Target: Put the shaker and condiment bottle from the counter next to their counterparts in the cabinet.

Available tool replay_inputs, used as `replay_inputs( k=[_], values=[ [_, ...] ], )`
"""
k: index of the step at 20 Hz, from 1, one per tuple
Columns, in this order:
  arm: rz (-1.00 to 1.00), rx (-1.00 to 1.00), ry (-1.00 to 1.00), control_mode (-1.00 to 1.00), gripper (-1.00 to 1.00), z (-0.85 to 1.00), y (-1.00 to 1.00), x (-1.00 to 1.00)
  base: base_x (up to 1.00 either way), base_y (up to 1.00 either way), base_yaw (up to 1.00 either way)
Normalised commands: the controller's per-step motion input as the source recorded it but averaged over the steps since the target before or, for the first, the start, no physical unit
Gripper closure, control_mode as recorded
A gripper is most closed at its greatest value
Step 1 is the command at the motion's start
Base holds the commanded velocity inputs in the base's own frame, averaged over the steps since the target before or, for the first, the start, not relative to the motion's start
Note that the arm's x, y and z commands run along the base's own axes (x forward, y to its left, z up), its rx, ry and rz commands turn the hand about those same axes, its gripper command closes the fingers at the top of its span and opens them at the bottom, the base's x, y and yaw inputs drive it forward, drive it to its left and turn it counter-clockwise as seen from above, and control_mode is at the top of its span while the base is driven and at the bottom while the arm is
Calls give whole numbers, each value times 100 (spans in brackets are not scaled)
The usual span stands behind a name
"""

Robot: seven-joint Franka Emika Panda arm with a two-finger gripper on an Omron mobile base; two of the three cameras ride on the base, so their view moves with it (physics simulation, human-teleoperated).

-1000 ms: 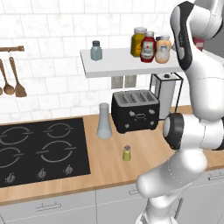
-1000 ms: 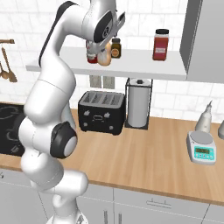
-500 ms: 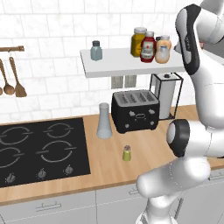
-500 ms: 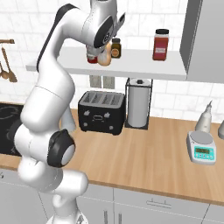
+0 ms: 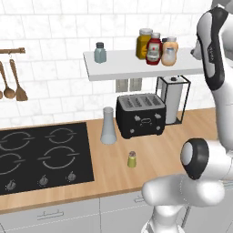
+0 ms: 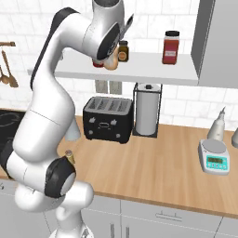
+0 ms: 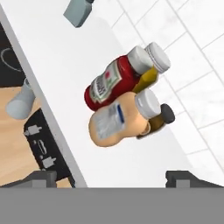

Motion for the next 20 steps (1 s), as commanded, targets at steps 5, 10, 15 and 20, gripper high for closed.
replay_inputs(
  k=[5, 10, 15, 20],
  values=[
    [0, 0, -13, -100, -100, -13, -3, -90, 0, 0, 0],
    [6, 0, -9, -100, -100, -31, 0, -85, 0, 0, 0],
    [19, 0, -1, -100, -100, -47, 8, -54, 0, 0, 0],
    [13, 0, -2, -100, -100, -38, 6, -40, 0, 0, 0]
  ],
)
